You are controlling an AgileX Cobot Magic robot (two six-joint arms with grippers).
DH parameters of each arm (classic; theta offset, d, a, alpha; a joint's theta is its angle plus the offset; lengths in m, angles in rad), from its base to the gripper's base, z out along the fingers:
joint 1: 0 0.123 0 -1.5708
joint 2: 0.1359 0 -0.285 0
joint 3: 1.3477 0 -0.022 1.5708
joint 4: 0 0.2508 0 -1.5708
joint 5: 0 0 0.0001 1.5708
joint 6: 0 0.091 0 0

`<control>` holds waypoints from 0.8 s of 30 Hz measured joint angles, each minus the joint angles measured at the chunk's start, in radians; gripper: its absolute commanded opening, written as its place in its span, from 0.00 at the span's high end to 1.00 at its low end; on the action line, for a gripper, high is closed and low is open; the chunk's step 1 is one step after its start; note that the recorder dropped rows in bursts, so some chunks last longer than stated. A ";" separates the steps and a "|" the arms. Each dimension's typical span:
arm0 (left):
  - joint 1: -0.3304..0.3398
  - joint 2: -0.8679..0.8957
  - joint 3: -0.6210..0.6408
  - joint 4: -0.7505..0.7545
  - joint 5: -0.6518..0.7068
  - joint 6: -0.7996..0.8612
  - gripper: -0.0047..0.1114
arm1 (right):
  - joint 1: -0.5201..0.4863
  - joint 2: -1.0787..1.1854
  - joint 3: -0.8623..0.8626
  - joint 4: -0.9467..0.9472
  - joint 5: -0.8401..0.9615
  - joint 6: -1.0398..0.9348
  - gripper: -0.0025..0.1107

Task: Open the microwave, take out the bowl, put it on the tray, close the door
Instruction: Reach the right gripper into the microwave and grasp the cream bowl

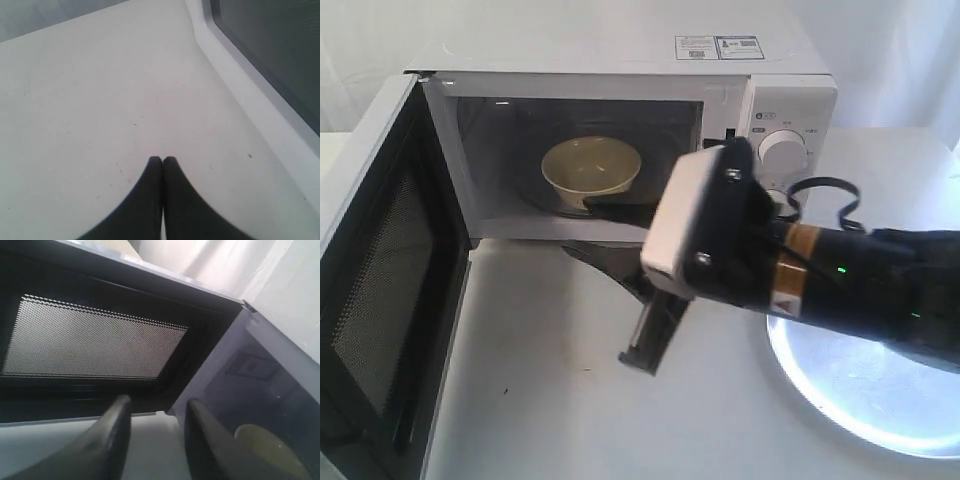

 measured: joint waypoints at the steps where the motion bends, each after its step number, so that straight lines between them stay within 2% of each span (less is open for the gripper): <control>1: 0.000 0.000 0.000 0.000 0.000 0.000 0.96 | 0.000 0.051 -0.023 0.061 -0.019 -0.047 0.47; 2: 0.000 0.000 0.000 0.000 0.000 0.000 0.96 | 0.000 0.112 -0.050 0.112 -0.032 -0.095 0.42; 4: 0.000 0.000 0.000 0.000 0.000 0.000 0.96 | 0.000 0.230 -0.126 0.227 -0.047 -0.149 0.39; 10: 0.000 0.000 0.000 0.000 0.000 0.000 0.96 | 0.000 0.502 -0.391 0.331 0.047 -0.186 0.41; 16: 0.000 0.000 0.000 0.000 0.000 0.000 0.96 | 0.000 0.693 -0.642 0.386 0.262 -0.283 0.41; 18: 0.000 0.000 0.000 0.000 0.000 0.000 0.96 | 0.000 0.737 -0.713 0.388 0.340 -0.300 0.49; 22: 0.000 0.000 0.000 0.000 0.000 0.000 0.96 | 0.000 0.771 -0.785 0.388 0.471 -0.312 0.91; 23: 0.000 0.000 0.000 0.000 0.000 0.000 0.96 | 0.000 0.771 -0.790 0.388 0.491 -0.314 0.97; 24: 0.000 0.000 0.000 0.000 0.000 0.000 0.96 | 0.000 0.769 -0.792 0.386 0.512 -0.308 0.97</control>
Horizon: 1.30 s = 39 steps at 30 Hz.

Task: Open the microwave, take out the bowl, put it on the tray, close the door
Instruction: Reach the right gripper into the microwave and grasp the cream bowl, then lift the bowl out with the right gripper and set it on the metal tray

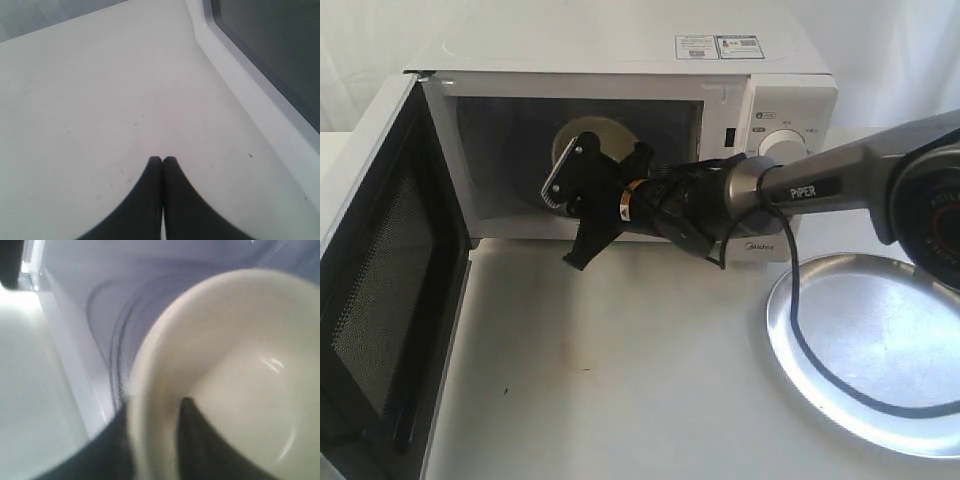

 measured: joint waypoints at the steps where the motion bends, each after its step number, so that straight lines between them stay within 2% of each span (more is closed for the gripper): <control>1: 0.000 0.000 0.000 0.000 0.000 0.000 0.96 | 0.000 -0.004 -0.002 0.000 0.010 0.014 0.98; 4: 0.000 0.000 0.000 0.000 0.000 0.000 0.96 | 0.002 -0.049 -0.010 0.004 0.073 0.129 0.98; 7: 0.000 0.000 0.000 0.000 0.000 0.000 0.96 | 0.020 -0.100 -0.010 0.004 0.227 0.193 0.98; 16: 0.000 0.000 0.000 0.000 0.000 0.000 0.96 | 0.179 -0.360 0.124 0.040 0.708 0.048 0.98; 21: 0.000 0.000 0.000 0.000 0.000 0.000 0.96 | 0.194 -0.438 0.272 0.064 0.924 0.017 0.98; 23: 0.000 0.000 0.000 0.000 0.000 0.000 0.96 | 0.177 -0.443 0.323 0.029 0.950 0.075 0.98; 30: 0.000 0.000 0.000 0.000 0.000 0.000 0.96 | 0.071 -0.445 0.516 -0.317 0.980 0.581 0.98; 37: 0.000 0.000 0.000 0.000 0.000 0.000 0.96 | 0.064 -0.445 0.622 -0.507 0.991 0.723 0.97; 39: 0.000 0.000 0.000 0.000 0.000 0.000 0.96 | 0.064 -0.445 0.628 -0.552 0.987 0.765 0.94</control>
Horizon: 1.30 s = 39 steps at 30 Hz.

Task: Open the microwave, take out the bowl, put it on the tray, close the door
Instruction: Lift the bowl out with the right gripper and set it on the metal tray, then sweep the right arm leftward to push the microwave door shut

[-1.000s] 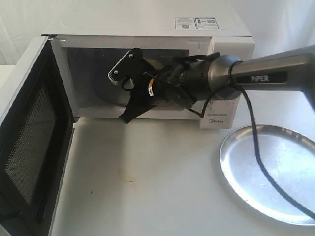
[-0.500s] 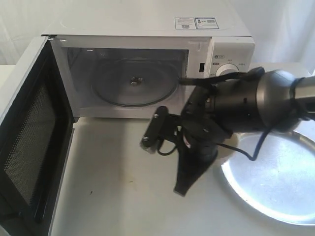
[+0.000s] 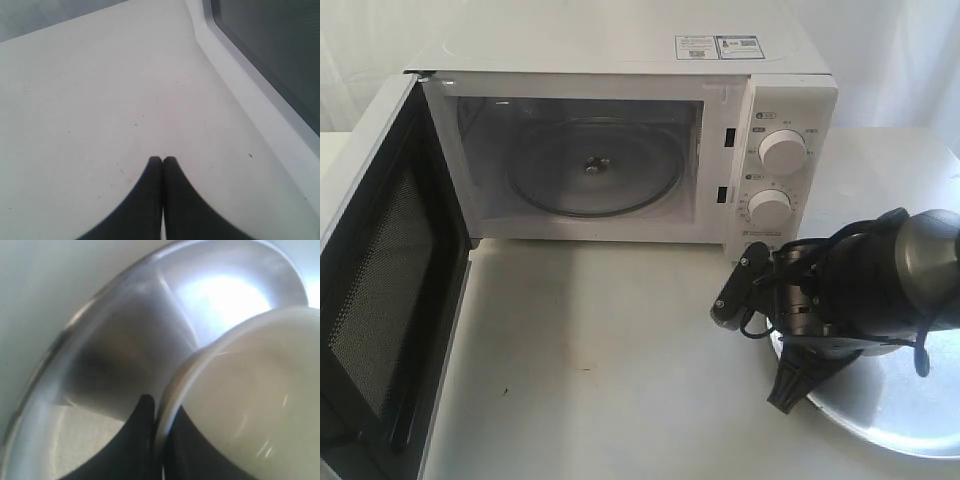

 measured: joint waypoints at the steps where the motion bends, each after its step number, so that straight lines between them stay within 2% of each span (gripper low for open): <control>1: 0.000 0.000 0.000 0.000 0.000 0.000 0.96 | -0.002 0.000 0.001 -0.013 -0.012 0.011 0.90; 4: 0.000 0.000 0.000 0.000 0.000 0.000 0.96 | -0.002 -0.002 0.001 -0.027 -0.051 0.034 0.75; 7: 0.000 0.000 0.000 0.000 0.000 0.000 0.96 | -0.002 -0.002 0.001 -0.040 -0.058 0.048 0.55; 9: 0.000 0.000 0.000 0.000 0.000 0.000 0.96 | -0.002 -0.002 0.001 -0.049 -0.045 0.052 0.50; 10: 0.000 0.000 0.000 0.000 0.000 0.000 0.96 | -0.002 -0.002 0.001 -0.058 -0.020 0.067 0.52; 11: 0.000 0.000 0.000 0.000 0.000 0.000 0.96 | -0.002 -0.002 0.001 -0.060 -0.003 0.080 0.64; 14: 0.000 0.000 0.000 0.000 0.000 0.000 0.96 | 0.018 -0.038 -0.020 -0.063 0.054 0.165 0.86; 15: 0.000 0.000 0.000 0.000 0.000 0.000 0.96 | 0.038 -0.067 -0.027 -0.063 0.034 0.181 0.89; 17: 0.000 0.000 0.000 0.000 -0.001 0.000 0.96 | 0.114 -0.159 -0.030 -0.065 -0.073 0.197 0.90; 19: 0.000 0.000 0.000 0.000 -0.001 0.000 0.96 | 0.184 -0.290 -0.064 -0.071 -0.363 0.201 0.91; 20: 0.000 0.000 0.000 0.000 -0.001 0.000 0.96 | 0.192 -0.323 -0.075 -0.071 -0.521 0.203 0.95; 21: 0.000 0.000 0.000 0.000 -0.001 0.000 0.96 | 0.198 -0.348 -0.102 -0.072 -0.762 0.203 0.98; 23: 0.000 0.000 0.000 0.000 -0.001 0.000 0.96 | 0.210 -0.345 -0.147 -0.068 -1.003 0.201 0.98; 25: 0.000 0.000 0.000 0.000 -0.001 0.000 0.96 | 0.247 -0.313 -0.247 -0.066 -1.126 0.198 0.98; 28: 0.000 0.000 0.000 0.000 -0.001 0.000 0.96 | 0.305 -0.193 -0.474 -0.019 -1.027 0.208 0.98; 31: 0.000 0.000 0.000 0.000 -0.001 0.000 0.96 | 0.355 -0.098 -0.622 -0.003 -0.976 0.213 0.98; 34: 0.000 0.000 0.000 0.000 -0.001 0.000 0.96 | 0.418 -0.008 -0.785 -0.003 -0.844 0.186 0.98; 39: 0.000 0.000 0.000 0.000 -0.001 0.000 0.96 | 0.506 0.148 -0.920 -0.011 -0.604 0.111 0.98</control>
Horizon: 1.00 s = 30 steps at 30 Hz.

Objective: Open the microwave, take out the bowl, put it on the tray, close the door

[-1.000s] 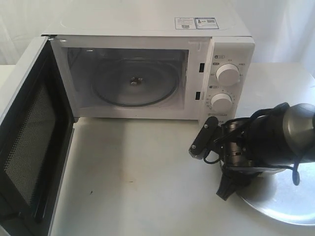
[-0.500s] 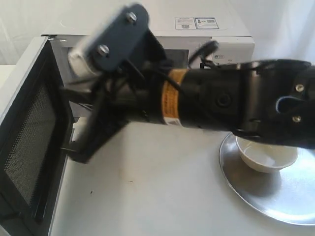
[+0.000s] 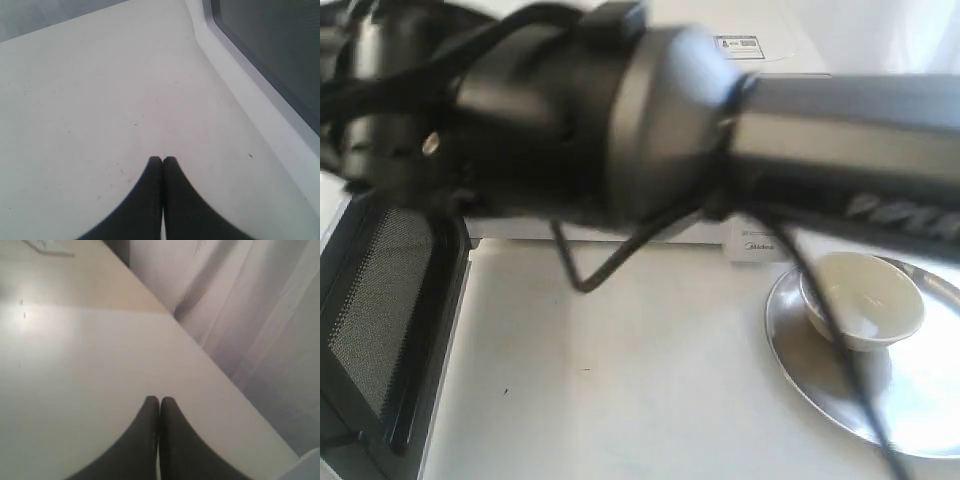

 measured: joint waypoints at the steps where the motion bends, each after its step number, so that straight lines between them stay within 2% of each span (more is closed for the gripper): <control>1: 0.000 0.000 0.000 0.000 0.000 0.000 0.96 | 0.014 0.030 -0.002 -0.002 0.021 -0.037 0.98; 4: 0.000 0.000 0.000 0.000 0.000 0.000 0.96 | 0.077 0.101 -0.011 -0.011 0.086 -0.190 0.98; 8: 0.000 0.000 0.000 0.000 0.000 0.000 0.96 | 0.146 0.135 -0.017 -0.026 0.314 -0.360 0.98; 14: 0.000 0.000 0.000 0.000 0.000 0.000 0.96 | 0.123 0.156 -0.012 -0.194 0.857 -0.398 0.98; 17: 0.000 0.000 0.000 0.000 0.000 0.000 0.96 | 0.078 0.156 -0.011 -0.301 1.012 -0.377 0.98; 23: 0.000 0.000 0.000 0.000 0.000 0.000 0.96 | -0.046 0.130 -0.011 -0.352 1.087 -0.309 0.98; 30: 0.000 0.000 0.000 0.000 0.000 0.000 0.96 | -0.148 0.128 0.001 -0.218 1.090 -0.271 0.98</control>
